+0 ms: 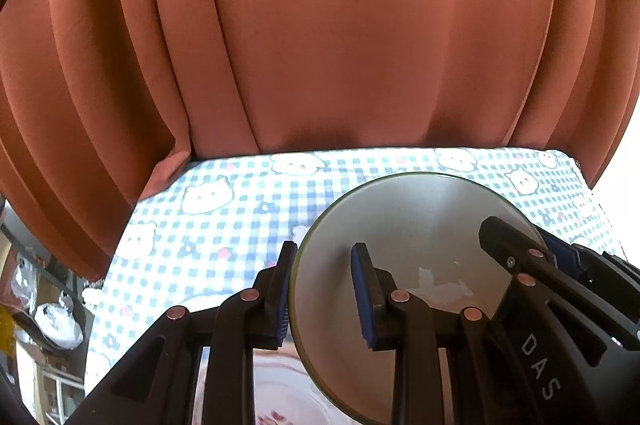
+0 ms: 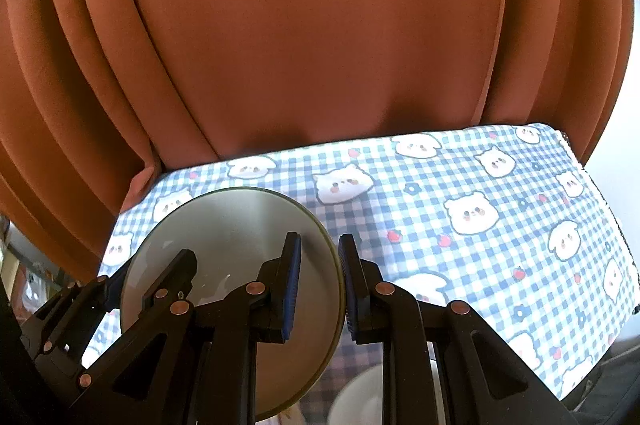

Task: Organize plates and bowls
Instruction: 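Lift the second white bowl with both tools and carry it toward the stack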

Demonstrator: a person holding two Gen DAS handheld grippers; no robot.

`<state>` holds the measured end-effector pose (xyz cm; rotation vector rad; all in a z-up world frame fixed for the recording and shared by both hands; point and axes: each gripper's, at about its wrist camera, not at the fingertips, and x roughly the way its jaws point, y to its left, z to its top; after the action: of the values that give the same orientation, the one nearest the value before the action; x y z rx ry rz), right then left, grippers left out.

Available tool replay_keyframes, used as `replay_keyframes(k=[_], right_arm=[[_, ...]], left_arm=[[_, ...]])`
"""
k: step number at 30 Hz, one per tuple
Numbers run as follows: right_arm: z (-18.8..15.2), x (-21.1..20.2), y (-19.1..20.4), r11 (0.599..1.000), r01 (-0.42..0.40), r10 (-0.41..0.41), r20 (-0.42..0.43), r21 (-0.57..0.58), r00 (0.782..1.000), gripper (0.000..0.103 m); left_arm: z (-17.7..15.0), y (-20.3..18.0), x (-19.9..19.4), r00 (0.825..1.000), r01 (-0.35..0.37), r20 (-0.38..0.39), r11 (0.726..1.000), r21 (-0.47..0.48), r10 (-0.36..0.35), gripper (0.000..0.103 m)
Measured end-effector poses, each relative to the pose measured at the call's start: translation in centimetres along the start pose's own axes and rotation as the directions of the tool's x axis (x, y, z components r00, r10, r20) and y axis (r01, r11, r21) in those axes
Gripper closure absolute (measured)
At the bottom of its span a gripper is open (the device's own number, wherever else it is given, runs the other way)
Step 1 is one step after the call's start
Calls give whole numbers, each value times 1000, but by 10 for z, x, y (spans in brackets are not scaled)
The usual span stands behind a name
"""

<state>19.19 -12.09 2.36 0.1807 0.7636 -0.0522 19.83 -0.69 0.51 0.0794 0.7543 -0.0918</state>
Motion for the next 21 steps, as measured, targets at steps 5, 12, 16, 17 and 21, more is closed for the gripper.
replay_keyframes(k=[5, 12, 16, 17, 21], right_arm=[[-15, -12, -27, 1000, -17, 17, -20, -19, 1000, 80], [-39, -14, -63, 998, -48, 46, -50, -48, 998, 80], [-51, -11, -78, 996, -69, 65, -64, -64, 996, 80], [-55, -11, -83, 995, -74, 69, -70, -71, 995, 80], [-65, -12, -99, 991, -100, 92, -88, -87, 992, 80]], left_arm=[[-16, -22, -3, 1000, -19, -20, 1000, -12, 19, 77], [-44, -59, -14, 998, -52, -44, 998, -29, 51, 77], [-56, -72, -15, 996, -70, -60, 997, -41, 68, 77], [-59, -76, -16, 995, -74, -64, 996, -42, 71, 77], [-74, -91, -23, 993, -90, -78, 994, -53, 86, 77]])
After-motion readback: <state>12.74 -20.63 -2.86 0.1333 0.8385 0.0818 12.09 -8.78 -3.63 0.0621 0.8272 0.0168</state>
